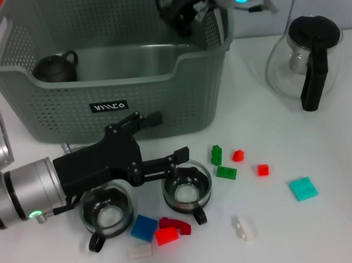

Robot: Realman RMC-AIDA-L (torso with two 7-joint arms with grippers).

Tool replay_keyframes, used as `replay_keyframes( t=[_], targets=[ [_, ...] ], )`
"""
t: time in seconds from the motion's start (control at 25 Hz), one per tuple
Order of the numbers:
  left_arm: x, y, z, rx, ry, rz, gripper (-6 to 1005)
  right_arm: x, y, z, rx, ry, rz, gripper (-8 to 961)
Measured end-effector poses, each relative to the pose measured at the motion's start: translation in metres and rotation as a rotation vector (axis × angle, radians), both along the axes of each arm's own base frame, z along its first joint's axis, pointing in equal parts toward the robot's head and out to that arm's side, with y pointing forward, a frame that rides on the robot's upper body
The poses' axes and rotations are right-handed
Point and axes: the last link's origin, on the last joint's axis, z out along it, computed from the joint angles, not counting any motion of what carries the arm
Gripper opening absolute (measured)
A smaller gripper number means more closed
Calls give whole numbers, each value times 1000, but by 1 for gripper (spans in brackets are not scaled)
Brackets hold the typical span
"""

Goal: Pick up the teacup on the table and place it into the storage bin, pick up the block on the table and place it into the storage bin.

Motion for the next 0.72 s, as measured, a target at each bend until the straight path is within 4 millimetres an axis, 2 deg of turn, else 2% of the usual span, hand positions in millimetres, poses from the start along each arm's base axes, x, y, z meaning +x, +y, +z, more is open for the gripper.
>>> replay_keyframes(
  t=[0.2,0.72],
  targets=[
    [1,1,1,7,-4,-1,947,10,-1,-14,24,-39,8,61],
    [-3,2,1,18,5,22,947,22,-5,-24,18,-68,-4,61]
  ],
)
